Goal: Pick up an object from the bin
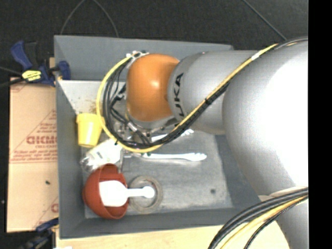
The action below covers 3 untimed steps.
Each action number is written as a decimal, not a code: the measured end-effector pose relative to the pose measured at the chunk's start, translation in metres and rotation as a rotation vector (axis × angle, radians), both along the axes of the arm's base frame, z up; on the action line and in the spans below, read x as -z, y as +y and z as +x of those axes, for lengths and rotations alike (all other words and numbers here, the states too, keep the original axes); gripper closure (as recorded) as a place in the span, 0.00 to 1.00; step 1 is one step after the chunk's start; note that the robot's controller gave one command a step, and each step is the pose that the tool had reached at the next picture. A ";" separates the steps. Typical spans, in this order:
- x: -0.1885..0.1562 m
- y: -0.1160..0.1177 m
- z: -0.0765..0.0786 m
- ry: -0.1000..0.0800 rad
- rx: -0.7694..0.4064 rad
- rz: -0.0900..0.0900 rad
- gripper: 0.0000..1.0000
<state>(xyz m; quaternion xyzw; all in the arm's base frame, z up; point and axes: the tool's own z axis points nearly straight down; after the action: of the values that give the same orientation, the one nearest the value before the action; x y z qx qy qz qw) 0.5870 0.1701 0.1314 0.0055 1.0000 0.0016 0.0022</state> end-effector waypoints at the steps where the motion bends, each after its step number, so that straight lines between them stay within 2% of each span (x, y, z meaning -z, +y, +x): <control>1: 0.000 0.000 0.000 0.000 0.000 0.000 0.00; 2: 0.020 -0.028 0.011 -0.004 -0.102 0.000 0.00; 3: 0.023 -0.022 0.018 -0.010 -0.024 0.003 0.00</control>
Offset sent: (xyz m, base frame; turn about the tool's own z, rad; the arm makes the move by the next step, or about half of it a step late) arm 0.0099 -0.0309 -0.0249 -0.1121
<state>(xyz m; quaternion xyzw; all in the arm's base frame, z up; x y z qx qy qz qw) 0.6051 0.1483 0.1088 -0.0066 0.9999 0.0033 0.0074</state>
